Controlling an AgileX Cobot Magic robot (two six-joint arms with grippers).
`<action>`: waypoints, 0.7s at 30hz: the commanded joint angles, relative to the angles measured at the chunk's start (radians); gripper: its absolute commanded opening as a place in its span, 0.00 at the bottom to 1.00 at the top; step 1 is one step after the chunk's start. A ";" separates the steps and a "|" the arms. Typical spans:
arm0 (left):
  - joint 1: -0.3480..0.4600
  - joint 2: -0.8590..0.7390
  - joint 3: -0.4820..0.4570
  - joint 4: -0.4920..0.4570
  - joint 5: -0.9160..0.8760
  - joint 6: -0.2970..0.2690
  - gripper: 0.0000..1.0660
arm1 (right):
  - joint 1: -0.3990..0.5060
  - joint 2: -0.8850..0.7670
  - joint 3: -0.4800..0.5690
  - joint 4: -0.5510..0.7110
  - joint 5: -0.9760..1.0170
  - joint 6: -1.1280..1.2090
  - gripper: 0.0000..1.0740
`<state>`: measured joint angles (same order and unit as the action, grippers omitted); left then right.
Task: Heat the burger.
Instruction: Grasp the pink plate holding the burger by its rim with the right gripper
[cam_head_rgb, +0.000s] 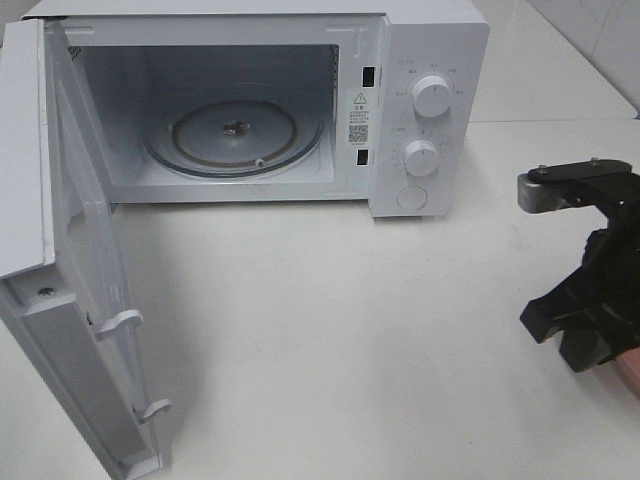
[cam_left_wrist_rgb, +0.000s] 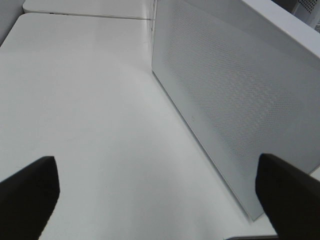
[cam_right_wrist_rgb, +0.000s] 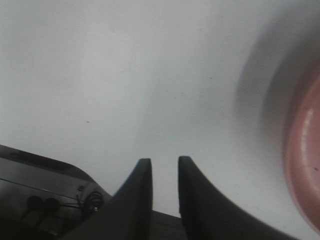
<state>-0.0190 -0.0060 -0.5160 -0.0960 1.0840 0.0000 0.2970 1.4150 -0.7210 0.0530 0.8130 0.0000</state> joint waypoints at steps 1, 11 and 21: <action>0.002 -0.015 0.000 -0.009 -0.014 0.000 0.94 | -0.019 -0.008 -0.020 -0.081 0.058 0.037 0.36; 0.002 -0.015 0.000 -0.009 -0.014 0.000 0.94 | -0.076 -0.011 -0.044 -0.219 0.063 0.039 0.95; 0.002 -0.015 0.000 -0.009 -0.014 0.000 0.94 | -0.143 0.023 -0.044 -0.263 0.001 0.083 0.93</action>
<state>-0.0190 -0.0060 -0.5160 -0.0960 1.0840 0.0000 0.1790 1.4180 -0.7610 -0.2010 0.8250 0.0600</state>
